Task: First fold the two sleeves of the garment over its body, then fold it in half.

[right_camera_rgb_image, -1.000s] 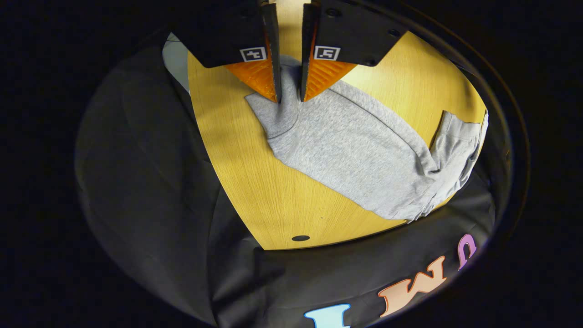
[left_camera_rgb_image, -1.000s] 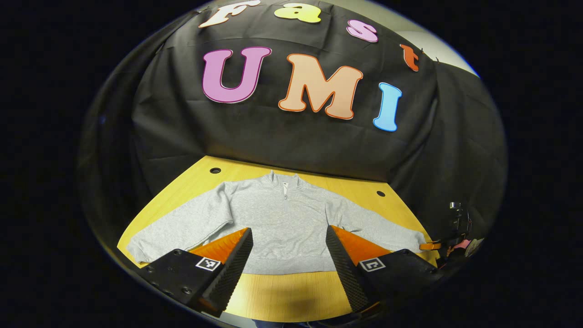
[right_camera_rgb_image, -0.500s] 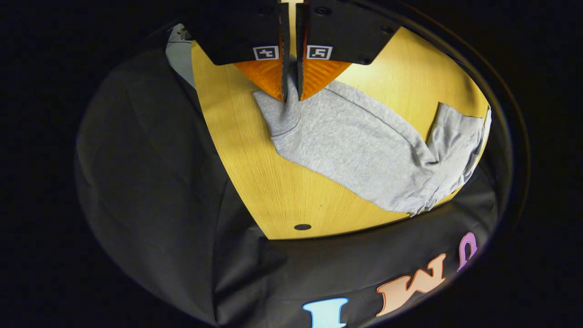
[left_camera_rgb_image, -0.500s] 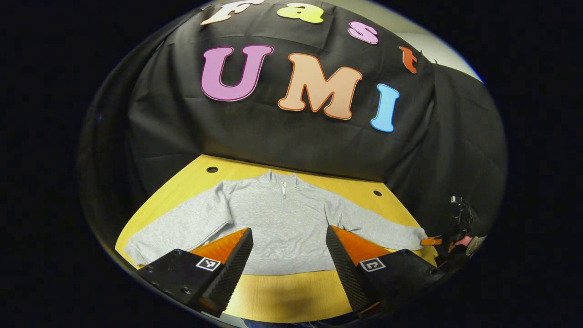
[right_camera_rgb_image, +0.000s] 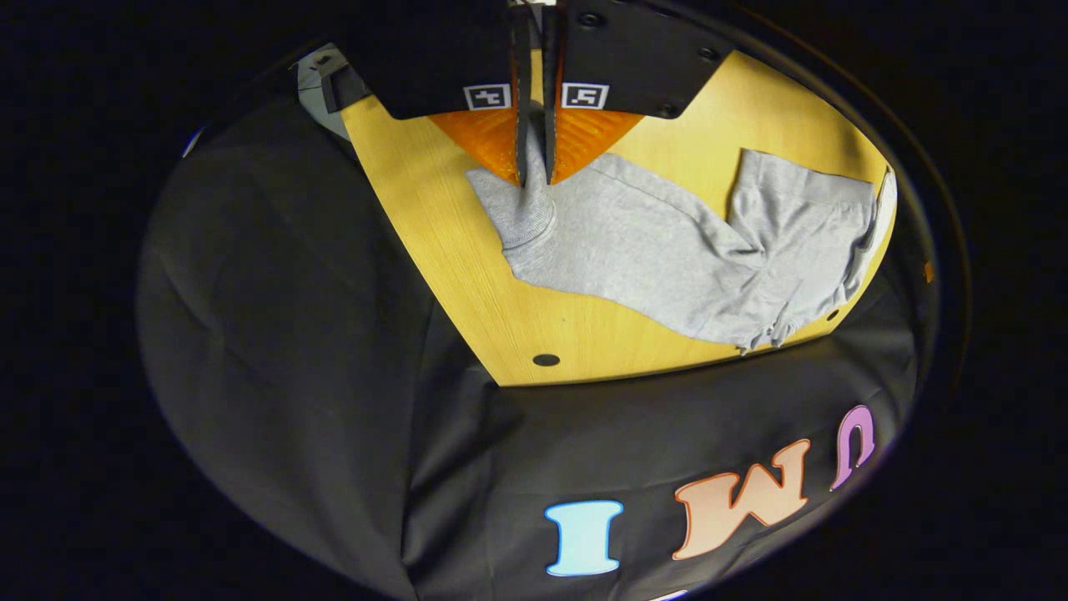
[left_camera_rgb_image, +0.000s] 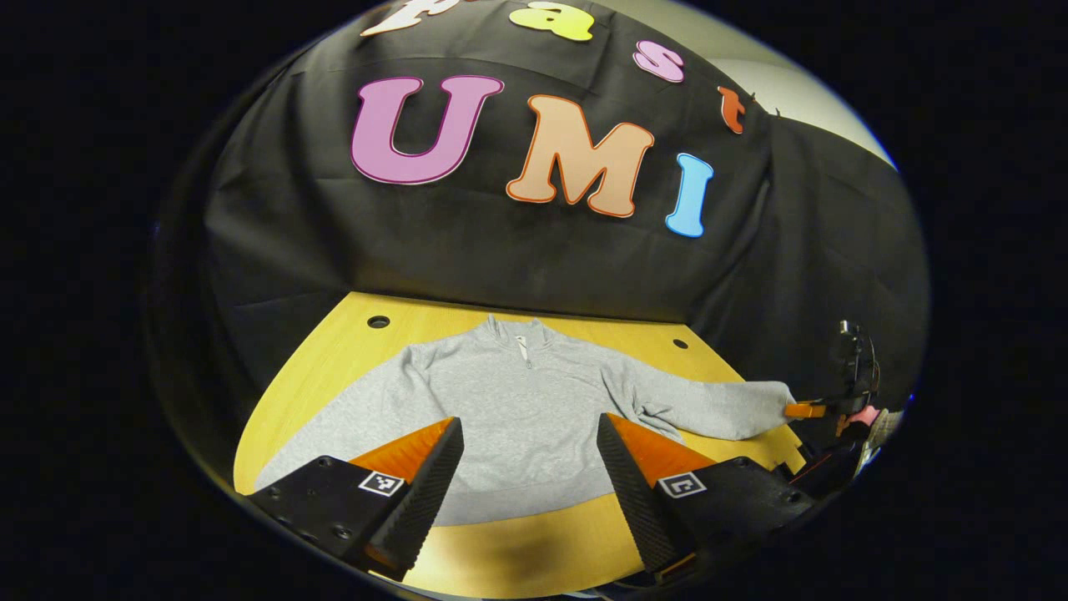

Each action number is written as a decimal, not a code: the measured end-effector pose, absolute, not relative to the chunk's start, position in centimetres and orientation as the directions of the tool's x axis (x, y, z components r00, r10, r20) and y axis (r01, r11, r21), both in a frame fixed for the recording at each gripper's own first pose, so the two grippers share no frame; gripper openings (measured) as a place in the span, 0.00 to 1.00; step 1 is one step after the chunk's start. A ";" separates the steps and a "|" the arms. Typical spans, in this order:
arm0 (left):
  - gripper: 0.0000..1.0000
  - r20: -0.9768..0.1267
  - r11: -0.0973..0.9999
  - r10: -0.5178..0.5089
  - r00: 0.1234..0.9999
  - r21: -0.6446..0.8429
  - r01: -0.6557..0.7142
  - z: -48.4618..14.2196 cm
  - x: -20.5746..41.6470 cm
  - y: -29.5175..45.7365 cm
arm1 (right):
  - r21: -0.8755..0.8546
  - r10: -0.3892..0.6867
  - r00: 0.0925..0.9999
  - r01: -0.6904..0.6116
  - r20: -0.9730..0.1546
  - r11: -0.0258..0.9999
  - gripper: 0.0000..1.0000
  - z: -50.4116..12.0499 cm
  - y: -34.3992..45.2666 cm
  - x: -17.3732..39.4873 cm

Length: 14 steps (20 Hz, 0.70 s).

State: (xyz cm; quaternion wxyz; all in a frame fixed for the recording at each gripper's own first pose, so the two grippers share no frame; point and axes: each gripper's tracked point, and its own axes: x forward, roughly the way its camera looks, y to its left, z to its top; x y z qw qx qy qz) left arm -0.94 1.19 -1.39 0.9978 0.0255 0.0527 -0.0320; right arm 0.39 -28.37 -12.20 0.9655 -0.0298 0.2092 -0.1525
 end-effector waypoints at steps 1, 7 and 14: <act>0.94 -0.108 0.995 -0.075 0.991 0.049 0.081 -1.2 -0.8 1.8 | -0.125 -0.308 0.870 0.282 -0.386 0.951 0.08 -11.6 -27.2 0.2; 0.94 -0.106 0.988 -0.149 0.983 0.033 0.154 -0.9 -1.0 4.4 | -0.138 -0.280 0.904 0.248 -0.323 0.959 0.07 -7.7 -19.4 1.5; 0.94 -0.079 0.990 -0.128 0.989 0.046 0.132 -0.5 -2.2 8.8 | -0.137 -0.149 0.941 0.112 -0.303 0.984 0.07 -5.5 -8.0 6.2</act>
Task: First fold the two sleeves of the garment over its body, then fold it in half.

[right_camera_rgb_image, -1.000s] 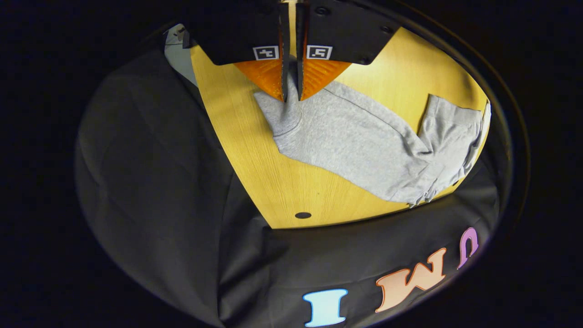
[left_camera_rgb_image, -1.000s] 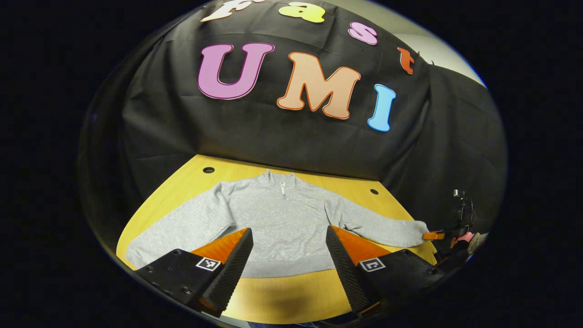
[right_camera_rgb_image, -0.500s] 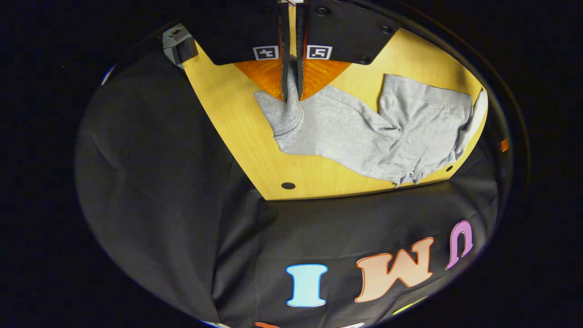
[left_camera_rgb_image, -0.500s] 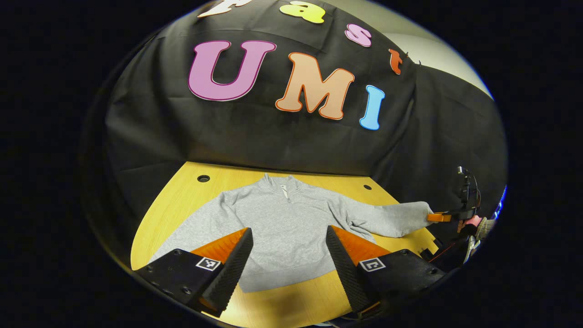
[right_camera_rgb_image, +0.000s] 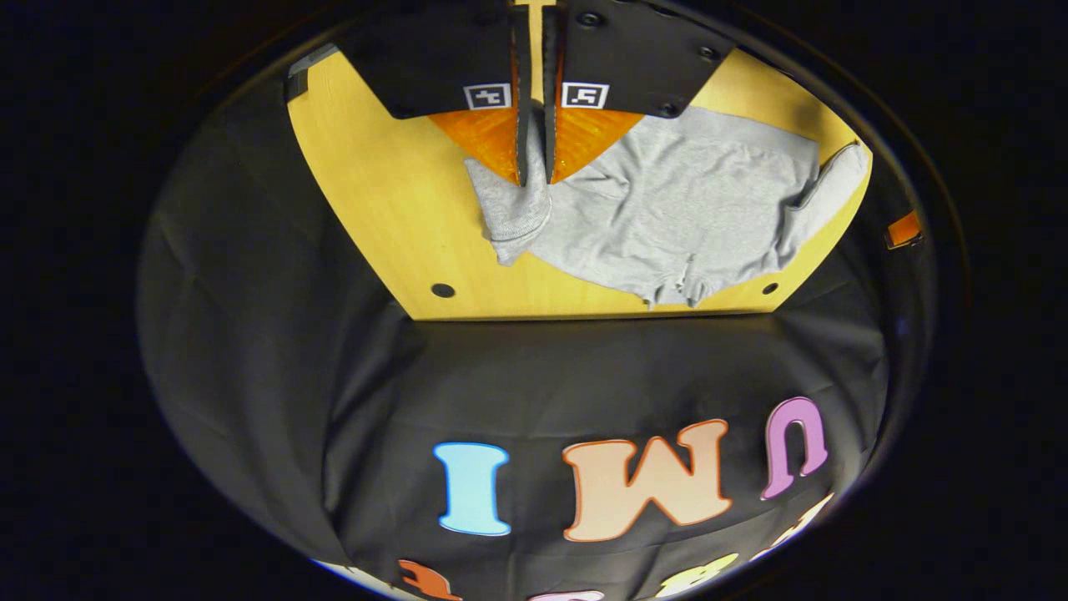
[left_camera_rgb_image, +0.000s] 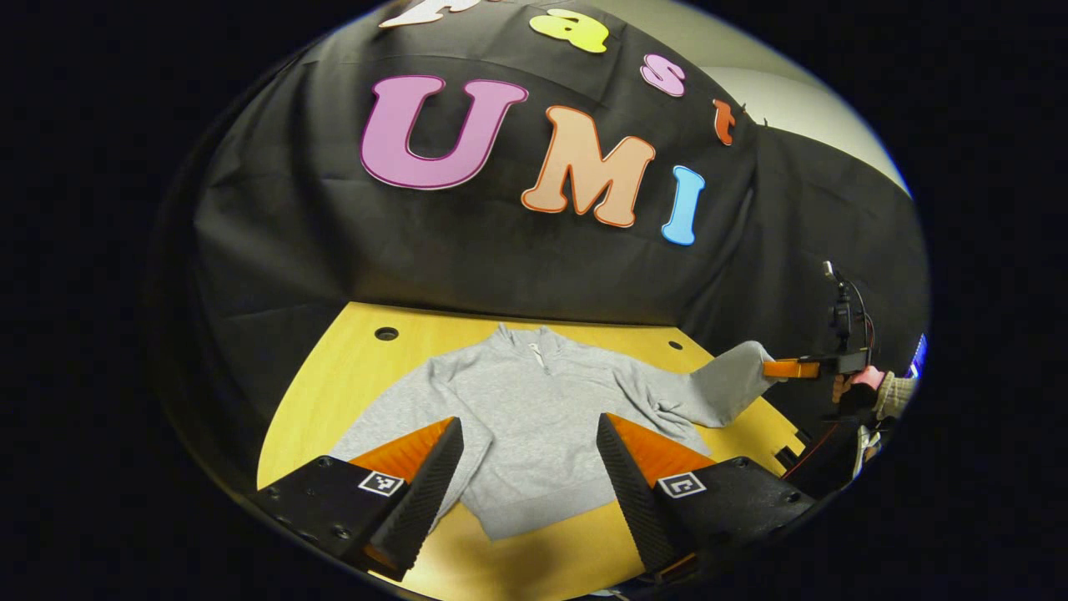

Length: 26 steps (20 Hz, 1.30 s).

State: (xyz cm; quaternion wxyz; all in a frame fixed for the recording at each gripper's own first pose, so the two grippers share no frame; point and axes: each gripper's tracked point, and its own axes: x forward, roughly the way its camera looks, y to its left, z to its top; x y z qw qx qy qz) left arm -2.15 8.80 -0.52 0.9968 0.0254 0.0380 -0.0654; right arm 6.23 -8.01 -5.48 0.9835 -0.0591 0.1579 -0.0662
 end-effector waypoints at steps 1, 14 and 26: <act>0.94 -0.075 0.991 -0.121 0.990 0.040 0.124 -0.5 -2.6 9.4 | -0.133 -0.124 0.946 0.087 -0.300 0.987 0.08 -5.2 -6.2 7.0; 0.94 -0.075 0.994 0.074 0.994 -0.075 -0.080 -3.0 -7.5 18.5 | -0.081 0.227 0.920 -0.265 -0.319 0.961 0.03 -6.2 16.5 16.4; 0.95 -0.177 0.953 0.268 0.947 -0.096 -0.288 -10.9 -9.6 25.3 | -0.089 0.384 0.797 -0.474 -0.466 0.876 0.03 -16.4 26.5 17.0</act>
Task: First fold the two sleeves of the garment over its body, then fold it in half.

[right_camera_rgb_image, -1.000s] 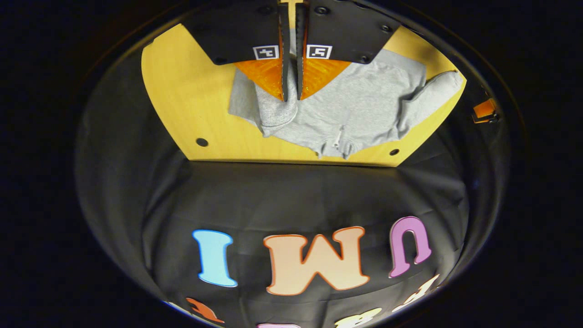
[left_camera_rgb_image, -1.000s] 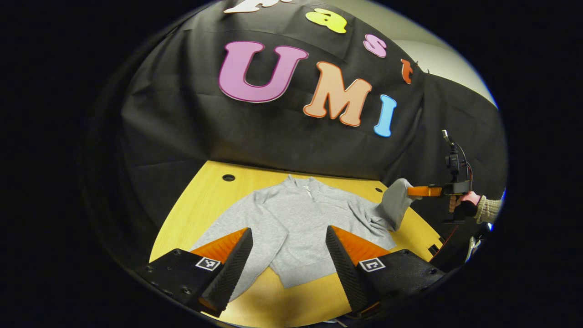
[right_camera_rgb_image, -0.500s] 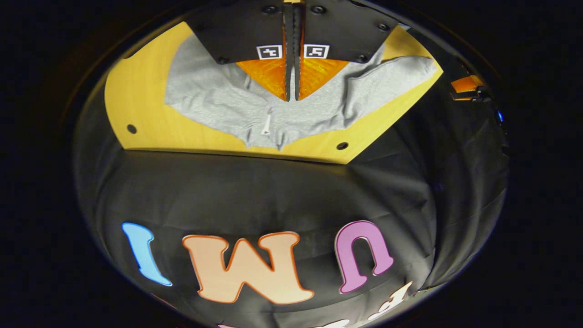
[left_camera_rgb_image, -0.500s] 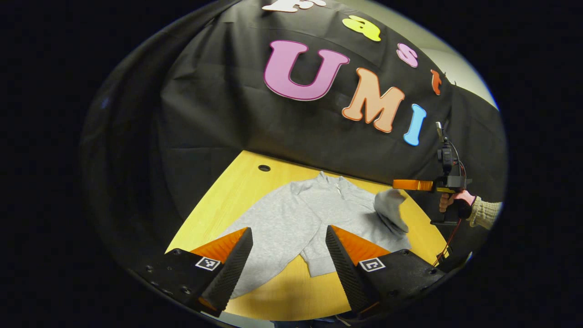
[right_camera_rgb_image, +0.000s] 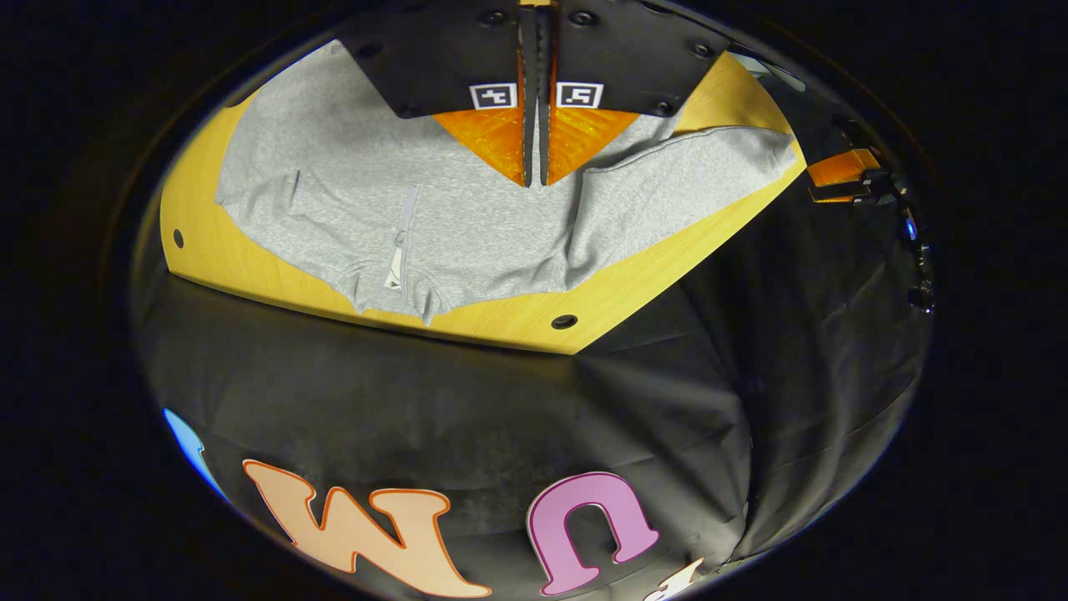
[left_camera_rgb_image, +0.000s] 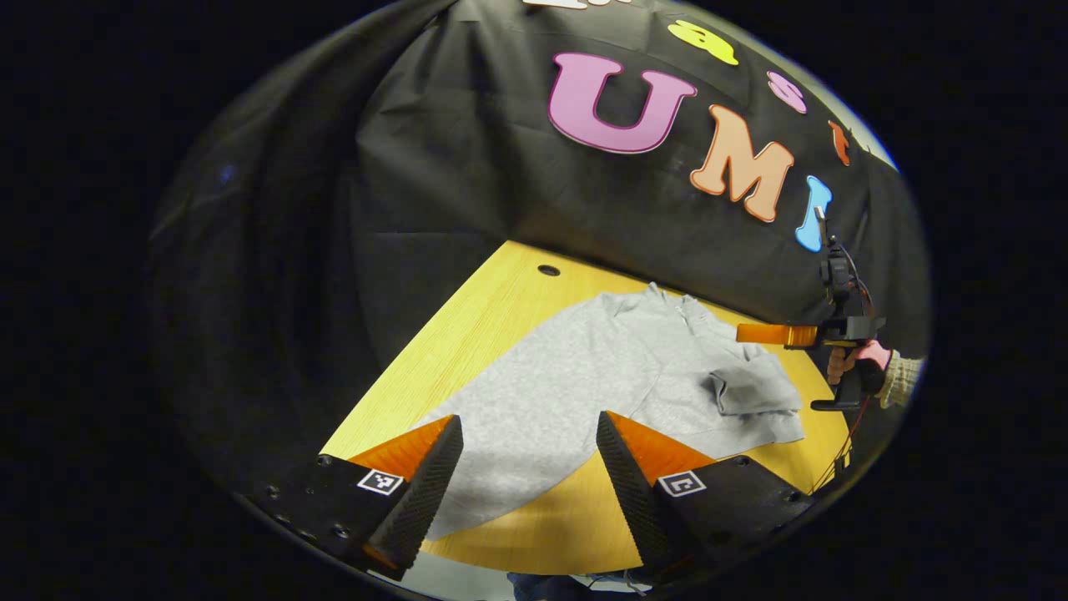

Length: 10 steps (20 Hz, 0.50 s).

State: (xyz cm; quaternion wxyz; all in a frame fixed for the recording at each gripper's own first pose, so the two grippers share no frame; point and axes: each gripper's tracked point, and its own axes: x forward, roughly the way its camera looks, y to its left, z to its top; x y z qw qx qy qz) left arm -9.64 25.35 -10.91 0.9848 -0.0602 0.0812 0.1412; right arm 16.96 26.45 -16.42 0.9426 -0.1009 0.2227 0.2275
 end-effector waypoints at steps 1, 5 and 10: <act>0.94 -0.189 0.949 0.282 0.941 -0.091 -0.303 -11.5 -9.9 25.8 | -0.069 0.408 0.781 -0.494 -0.473 0.867 0.03 -16.7 27.2 16.5; 0.94 -0.247 0.935 0.325 0.913 -0.063 -0.350 -14.8 -10.4 27.8 | -0.027 0.441 0.743 -0.524 -0.503 0.852 0.61 -17.6 28.2 15.2; 0.94 -0.304 0.928 0.352 0.885 -0.011 -0.373 -18.1 -11.3 29.4 | -0.070 0.402 0.775 -0.494 -0.488 0.867 0.98 -17.3 26.9 13.7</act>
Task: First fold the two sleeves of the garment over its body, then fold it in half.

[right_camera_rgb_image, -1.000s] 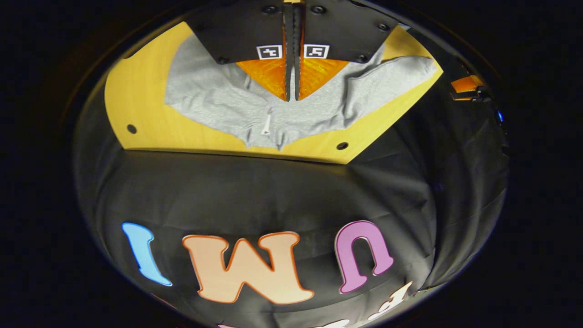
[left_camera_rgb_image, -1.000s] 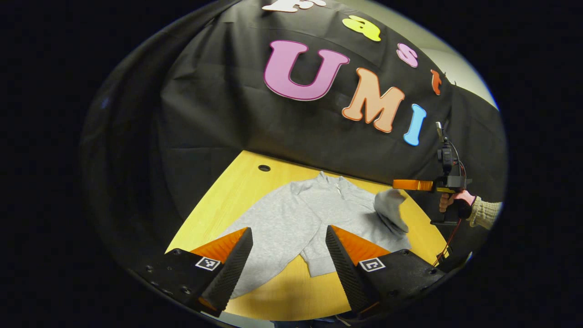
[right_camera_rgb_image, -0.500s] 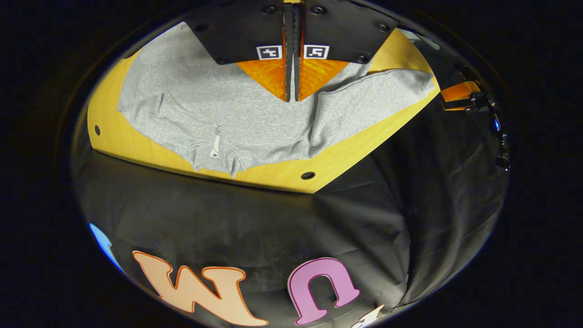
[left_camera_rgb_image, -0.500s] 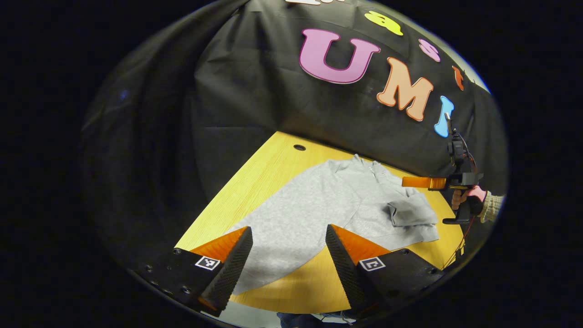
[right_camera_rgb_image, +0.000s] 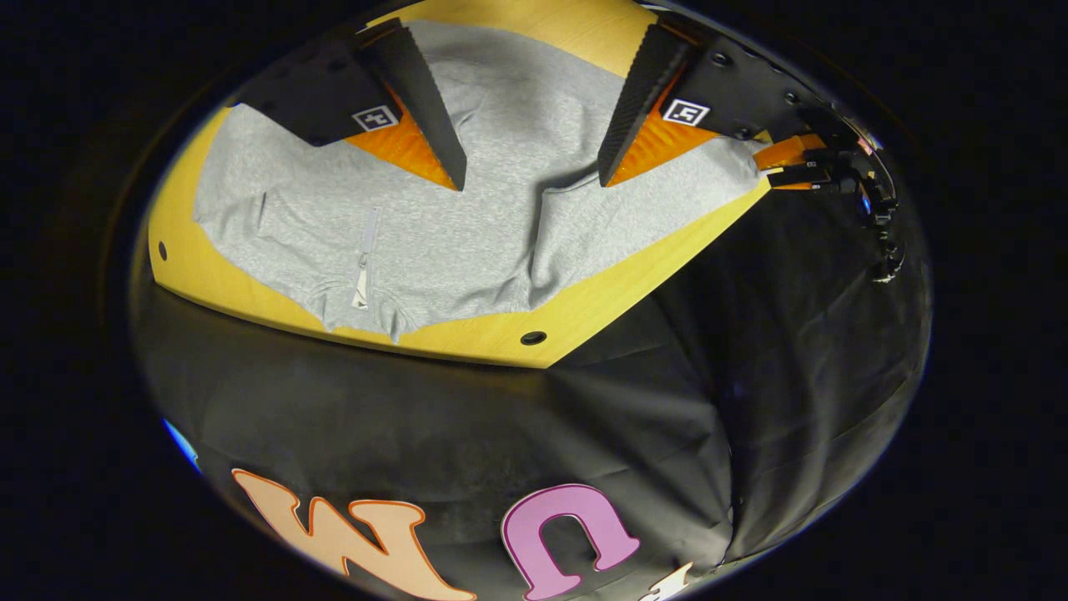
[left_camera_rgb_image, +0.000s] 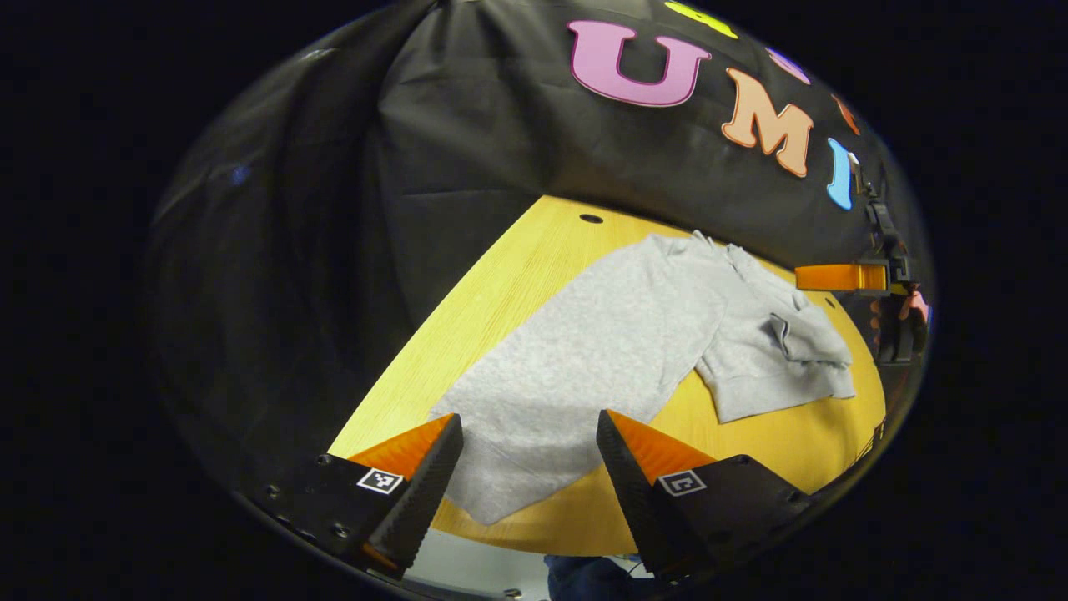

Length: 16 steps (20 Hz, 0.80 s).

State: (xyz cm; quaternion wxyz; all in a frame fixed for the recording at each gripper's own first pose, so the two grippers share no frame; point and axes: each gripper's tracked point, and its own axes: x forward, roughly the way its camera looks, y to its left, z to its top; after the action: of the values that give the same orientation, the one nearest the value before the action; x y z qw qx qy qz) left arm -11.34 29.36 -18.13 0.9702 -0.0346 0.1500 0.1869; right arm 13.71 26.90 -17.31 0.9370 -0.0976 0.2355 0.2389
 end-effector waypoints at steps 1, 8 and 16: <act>0.94 -0.315 0.926 0.356 0.880 -0.006 -0.376 -18.7 -11.4 29.6 | -0.074 0.391 0.784 -0.482 -0.482 0.873 0.99 -17.2 26.4 13.2; 0.93 -0.352 0.918 0.380 0.855 0.031 -0.395 -20.8 -10.9 30.6 | -0.102 0.288 0.863 -0.359 -0.416 0.928 0.98 -13.5 21.4 10.7; 0.61 -0.341 0.924 0.380 0.860 0.092 -0.372 -21.1 -9.8 29.6 | -0.046 0.195 0.914 -0.226 -0.355 0.973 0.98 -10.2 16.7 7.7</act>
State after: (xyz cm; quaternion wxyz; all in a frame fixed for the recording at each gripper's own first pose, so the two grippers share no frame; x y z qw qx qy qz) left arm -9.84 29.58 -21.06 0.9643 0.0115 0.1789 0.1948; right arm 7.72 16.71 -10.19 0.9773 -0.0430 0.1771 0.1078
